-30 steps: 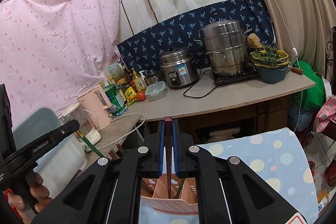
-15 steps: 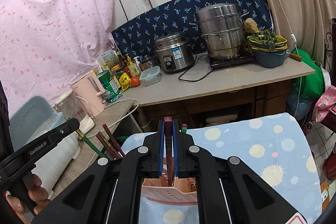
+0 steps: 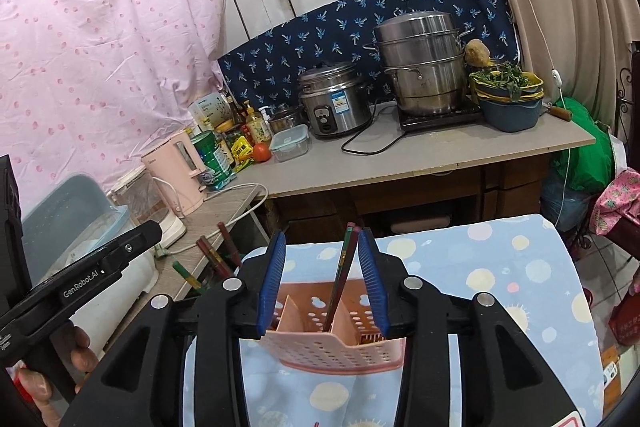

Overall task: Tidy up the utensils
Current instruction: 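Lift both chopsticks into the pink basket and open both grippers, then move both open grippers back down to the two red chopsticks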

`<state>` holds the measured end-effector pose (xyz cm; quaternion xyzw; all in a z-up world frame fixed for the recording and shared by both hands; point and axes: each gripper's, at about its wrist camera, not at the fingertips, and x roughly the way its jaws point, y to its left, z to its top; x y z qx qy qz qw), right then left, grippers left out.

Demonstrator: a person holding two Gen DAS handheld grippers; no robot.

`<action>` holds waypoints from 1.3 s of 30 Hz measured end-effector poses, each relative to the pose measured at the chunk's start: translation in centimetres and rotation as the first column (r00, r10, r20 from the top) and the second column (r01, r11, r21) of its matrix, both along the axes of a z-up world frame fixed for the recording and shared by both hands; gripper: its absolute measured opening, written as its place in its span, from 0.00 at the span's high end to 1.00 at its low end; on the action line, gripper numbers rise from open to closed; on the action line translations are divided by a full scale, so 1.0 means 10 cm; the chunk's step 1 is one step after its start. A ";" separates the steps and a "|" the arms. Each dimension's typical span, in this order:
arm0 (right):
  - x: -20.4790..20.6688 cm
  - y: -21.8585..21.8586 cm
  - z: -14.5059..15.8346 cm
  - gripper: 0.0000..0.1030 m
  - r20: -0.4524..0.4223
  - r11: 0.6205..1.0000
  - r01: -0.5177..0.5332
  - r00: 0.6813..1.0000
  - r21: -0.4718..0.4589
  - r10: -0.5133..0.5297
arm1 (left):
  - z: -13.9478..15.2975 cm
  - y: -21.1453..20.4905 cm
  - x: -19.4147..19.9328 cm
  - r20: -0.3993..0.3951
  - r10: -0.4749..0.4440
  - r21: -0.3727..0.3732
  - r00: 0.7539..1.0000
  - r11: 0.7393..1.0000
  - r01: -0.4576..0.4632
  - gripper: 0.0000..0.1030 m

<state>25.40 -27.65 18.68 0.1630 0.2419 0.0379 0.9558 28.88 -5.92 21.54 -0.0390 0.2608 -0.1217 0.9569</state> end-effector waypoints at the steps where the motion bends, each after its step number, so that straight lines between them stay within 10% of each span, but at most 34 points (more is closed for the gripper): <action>1: -0.04 0.01 0.02 0.63 0.001 1.000 -0.003 1.000 -0.001 0.003 | 0.01 0.00 -0.05 0.004 0.005 0.010 1.000 1.000 -0.005 0.53; 19: -1.02 0.45 -0.05 0.55 -0.017 0.987 -0.049 0.999 -0.151 0.047 | -0.14 0.04 -0.86 -0.016 0.017 0.130 1.000 0.991 -0.015 0.48; 39: -1.97 0.81 -1.07 0.55 -0.216 0.981 -0.113 0.973 -0.160 0.077 | -1.17 0.39 -1.65 -0.183 0.066 0.152 0.981 0.988 -0.038 0.49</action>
